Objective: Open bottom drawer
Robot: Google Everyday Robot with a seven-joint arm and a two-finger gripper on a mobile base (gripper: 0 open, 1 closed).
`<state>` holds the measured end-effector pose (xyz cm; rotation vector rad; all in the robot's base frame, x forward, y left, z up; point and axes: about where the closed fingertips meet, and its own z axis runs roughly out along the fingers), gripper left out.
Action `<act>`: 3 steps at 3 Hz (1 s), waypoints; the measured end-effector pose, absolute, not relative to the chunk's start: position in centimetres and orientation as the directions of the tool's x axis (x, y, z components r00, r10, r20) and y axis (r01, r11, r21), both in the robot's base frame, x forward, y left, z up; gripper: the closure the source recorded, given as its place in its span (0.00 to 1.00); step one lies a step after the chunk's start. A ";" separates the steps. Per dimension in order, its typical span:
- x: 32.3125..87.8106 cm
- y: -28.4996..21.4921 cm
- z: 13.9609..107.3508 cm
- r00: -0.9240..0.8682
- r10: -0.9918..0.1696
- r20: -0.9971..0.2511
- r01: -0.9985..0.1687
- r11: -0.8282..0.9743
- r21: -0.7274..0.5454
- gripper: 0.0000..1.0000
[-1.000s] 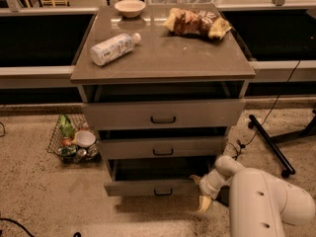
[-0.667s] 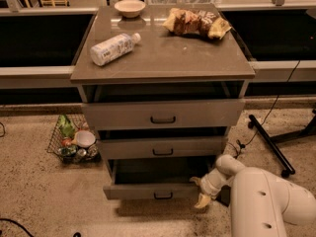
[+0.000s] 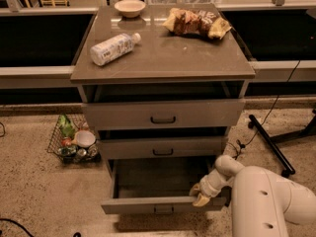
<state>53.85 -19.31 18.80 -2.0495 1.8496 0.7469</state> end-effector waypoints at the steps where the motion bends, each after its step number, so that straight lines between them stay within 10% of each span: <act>1: 51.0 -18.4 18.3 0.001 -0.807 -0.591 -0.980 -0.119 0.161 1.00; 3: 48.9 -17.6 17.9 -0.038 -0.774 -0.632 -0.978 -0.100 0.181 0.82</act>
Offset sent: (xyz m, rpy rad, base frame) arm -0.1165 0.0383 -0.0269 0.2524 0.1482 -0.1416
